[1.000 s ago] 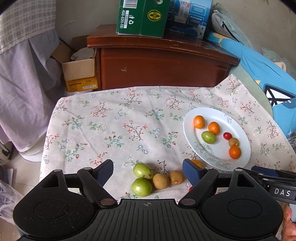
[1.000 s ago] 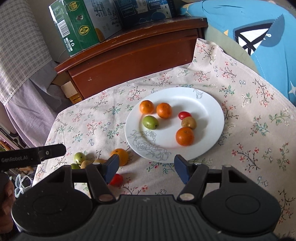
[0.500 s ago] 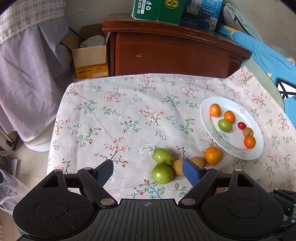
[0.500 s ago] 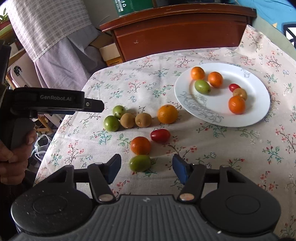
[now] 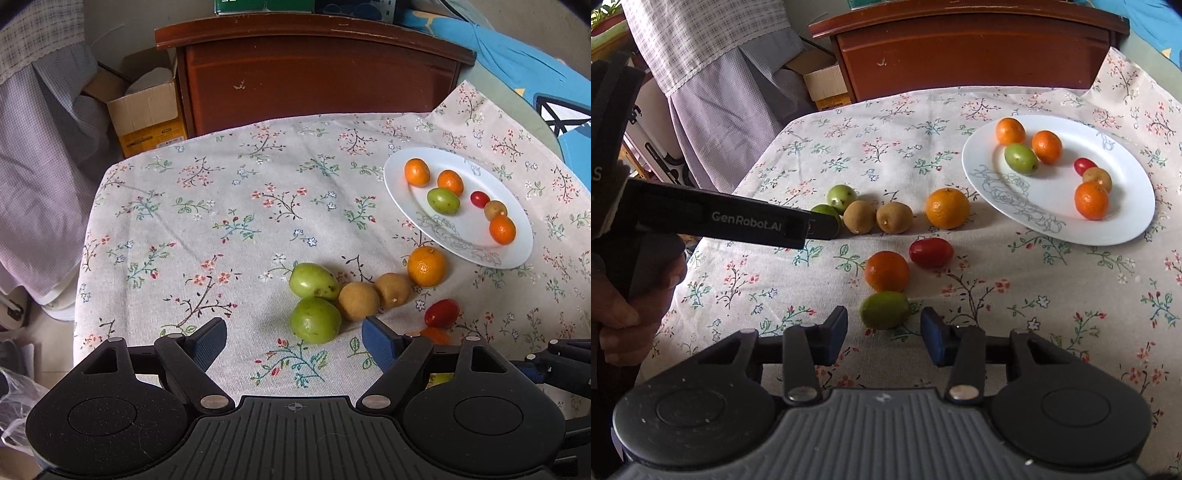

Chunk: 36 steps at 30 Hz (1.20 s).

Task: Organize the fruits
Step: 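Return both tools to the fruit cluster and grasp a green jujube with the right gripper, then grasp a large green jujube with the left gripper while the right gripper holds its jujube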

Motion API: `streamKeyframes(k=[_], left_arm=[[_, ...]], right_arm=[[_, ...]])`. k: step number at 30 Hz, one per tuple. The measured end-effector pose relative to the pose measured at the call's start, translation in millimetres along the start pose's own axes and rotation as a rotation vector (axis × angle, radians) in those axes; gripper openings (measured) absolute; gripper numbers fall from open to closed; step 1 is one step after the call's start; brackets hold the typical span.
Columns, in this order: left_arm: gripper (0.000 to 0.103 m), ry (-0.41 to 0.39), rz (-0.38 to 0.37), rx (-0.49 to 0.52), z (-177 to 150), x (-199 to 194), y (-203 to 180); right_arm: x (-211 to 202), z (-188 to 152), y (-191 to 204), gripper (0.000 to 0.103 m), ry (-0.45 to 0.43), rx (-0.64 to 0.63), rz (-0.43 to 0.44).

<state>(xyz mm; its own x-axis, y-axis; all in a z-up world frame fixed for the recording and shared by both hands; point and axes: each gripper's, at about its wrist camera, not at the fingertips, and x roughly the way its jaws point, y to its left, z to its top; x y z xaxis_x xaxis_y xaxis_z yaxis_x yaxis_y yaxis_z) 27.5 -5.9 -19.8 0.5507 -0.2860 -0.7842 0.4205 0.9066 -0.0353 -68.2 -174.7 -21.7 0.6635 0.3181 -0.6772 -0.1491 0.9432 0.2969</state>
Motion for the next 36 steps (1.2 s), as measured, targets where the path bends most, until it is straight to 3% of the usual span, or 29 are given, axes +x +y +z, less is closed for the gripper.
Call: streamKeyframes(k=[5,9,13,18,22,36], left_arm=[[0.080,-0.014,-0.009,0.020,-1,7,-2],[0.073,-0.014,-0.015,0.036,-2,12,-5],[0.058,0.008,-0.021,0.050,-4,18,-7],[0.050,-0.005,-0.039,0.056,-4,17,-8],[0.031,-0.002,-0.060,0.056,-2,15,-11],[0.030,-0.025,-0.078,0.023,0,-7,-12]], right_arm=[[2,-1,1,0.039,-0.011,-0.015,-0.007],[2,-1,2,0.035,-0.015,-0.020,-0.008],[2,-1,3,0.032,-0.016,-0.025,-0.009],[1,-1,4,0.031,-0.018,-0.029,-0.012],[0,-1,4,0.031,-0.018,-0.028,-0.011],[-11,10,-12,0.031,-0.058,0.062,-0.032]])
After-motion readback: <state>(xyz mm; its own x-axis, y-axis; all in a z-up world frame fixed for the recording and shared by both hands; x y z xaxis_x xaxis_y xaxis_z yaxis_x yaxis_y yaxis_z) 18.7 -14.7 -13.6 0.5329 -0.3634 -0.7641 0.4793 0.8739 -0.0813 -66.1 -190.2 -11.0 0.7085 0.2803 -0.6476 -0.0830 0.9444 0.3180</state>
